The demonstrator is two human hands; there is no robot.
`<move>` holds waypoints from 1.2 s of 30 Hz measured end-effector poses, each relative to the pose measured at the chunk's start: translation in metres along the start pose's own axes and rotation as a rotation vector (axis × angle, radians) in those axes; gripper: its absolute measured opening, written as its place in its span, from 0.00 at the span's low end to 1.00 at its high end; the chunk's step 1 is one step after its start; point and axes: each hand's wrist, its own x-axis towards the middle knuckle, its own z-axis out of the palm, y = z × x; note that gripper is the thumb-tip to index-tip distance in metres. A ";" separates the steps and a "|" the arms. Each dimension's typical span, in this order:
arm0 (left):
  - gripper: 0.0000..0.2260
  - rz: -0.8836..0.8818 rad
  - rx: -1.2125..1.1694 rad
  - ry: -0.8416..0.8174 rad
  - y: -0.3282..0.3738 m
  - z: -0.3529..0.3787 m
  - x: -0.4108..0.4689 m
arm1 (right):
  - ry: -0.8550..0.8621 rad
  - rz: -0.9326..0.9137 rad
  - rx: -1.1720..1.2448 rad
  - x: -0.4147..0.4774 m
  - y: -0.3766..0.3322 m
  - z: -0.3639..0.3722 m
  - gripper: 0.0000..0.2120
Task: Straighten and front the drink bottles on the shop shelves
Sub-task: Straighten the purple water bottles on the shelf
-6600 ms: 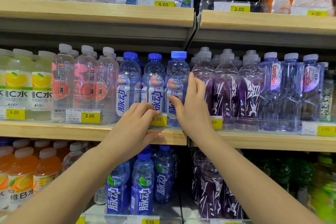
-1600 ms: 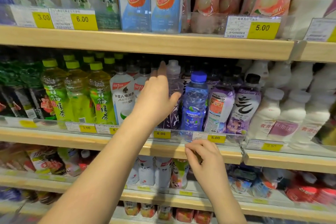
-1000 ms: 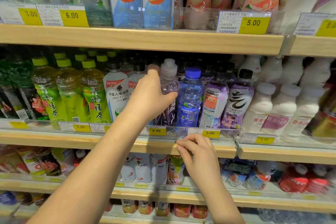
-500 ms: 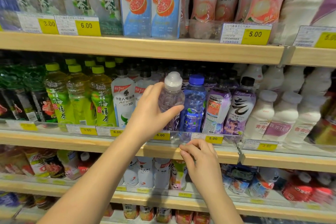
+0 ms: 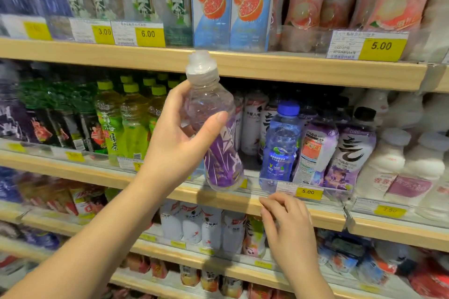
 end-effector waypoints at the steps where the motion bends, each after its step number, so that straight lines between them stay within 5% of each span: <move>1: 0.28 -0.017 -0.002 0.006 0.000 -0.008 -0.001 | 0.012 -0.019 -0.005 0.000 0.000 0.001 0.07; 14: 0.24 -0.120 0.101 0.079 -0.012 -0.121 -0.030 | -0.093 -0.144 -0.002 0.016 -0.060 0.047 0.12; 36: 0.25 -0.251 0.192 0.021 -0.049 -0.364 -0.044 | -0.290 -0.162 0.031 0.057 -0.280 0.190 0.13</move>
